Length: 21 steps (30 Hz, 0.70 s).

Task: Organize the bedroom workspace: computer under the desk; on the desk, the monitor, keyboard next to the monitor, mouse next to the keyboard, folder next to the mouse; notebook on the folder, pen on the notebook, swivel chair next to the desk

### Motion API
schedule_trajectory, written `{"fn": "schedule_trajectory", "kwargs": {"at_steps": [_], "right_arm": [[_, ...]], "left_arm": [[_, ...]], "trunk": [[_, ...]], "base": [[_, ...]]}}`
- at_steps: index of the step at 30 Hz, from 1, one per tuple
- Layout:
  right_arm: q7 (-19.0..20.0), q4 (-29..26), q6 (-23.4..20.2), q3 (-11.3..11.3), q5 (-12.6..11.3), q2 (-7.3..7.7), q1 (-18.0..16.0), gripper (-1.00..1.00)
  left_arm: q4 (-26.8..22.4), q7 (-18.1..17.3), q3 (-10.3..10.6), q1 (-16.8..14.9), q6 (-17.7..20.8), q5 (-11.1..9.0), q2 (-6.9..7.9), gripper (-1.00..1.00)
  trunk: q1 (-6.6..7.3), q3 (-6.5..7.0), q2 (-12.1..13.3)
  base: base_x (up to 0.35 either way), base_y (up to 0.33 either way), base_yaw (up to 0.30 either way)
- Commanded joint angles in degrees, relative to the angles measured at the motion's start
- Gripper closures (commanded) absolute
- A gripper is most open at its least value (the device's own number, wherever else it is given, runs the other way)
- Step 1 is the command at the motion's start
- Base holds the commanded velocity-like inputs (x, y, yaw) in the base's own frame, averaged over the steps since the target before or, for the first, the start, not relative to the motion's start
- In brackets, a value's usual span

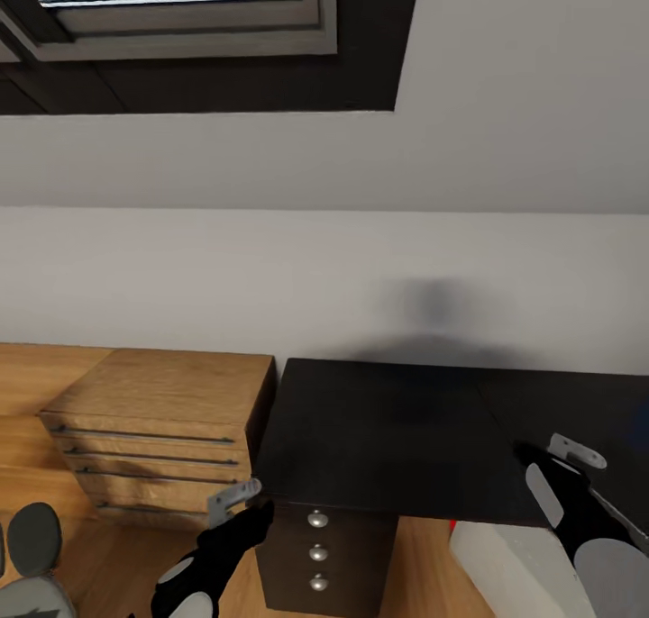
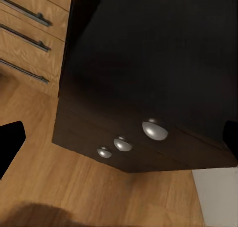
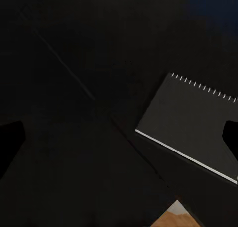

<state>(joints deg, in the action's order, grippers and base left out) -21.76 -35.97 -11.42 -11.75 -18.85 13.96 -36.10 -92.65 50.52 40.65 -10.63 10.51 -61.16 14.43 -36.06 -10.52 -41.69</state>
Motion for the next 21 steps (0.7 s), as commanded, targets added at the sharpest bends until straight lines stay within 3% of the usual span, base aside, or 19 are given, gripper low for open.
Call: {"fn": "schedule_trajectory", "kwargs": {"at_steps": [1, 12, 21], "right_arm": [[-0.3, -0.1, -0.2, 0.0, -0.4, -0.05, 0.0, -1.00], [-0.3, -0.1, -0.1, -0.1, -0.4, -0.16, 0.0, -1.00], [-0.3, 0.0, -0.1, -0.1, -0.7, -0.20, 0.0, -1.00]], "left_arm": [[-0.1, 0.4, 0.0, -0.1, 0.3, -0.1, 0.05, -1.00], [-0.1, 0.3, -1.0, -0.1, 0.4, -0.1, 0.18, -1.00], [0.0, 0.3, -2.1, -0.1, 0.5, -0.4, 0.18, -1.00]], "trunk": [[-0.04, -0.09, -0.1], [-0.04, -0.08, -0.1], [-0.04, 0.28, -0.1]], "base": [[0.246, -0.206, 0.000], [0.247, -0.207, -0.006], [0.107, -0.121, -0.162]]}}
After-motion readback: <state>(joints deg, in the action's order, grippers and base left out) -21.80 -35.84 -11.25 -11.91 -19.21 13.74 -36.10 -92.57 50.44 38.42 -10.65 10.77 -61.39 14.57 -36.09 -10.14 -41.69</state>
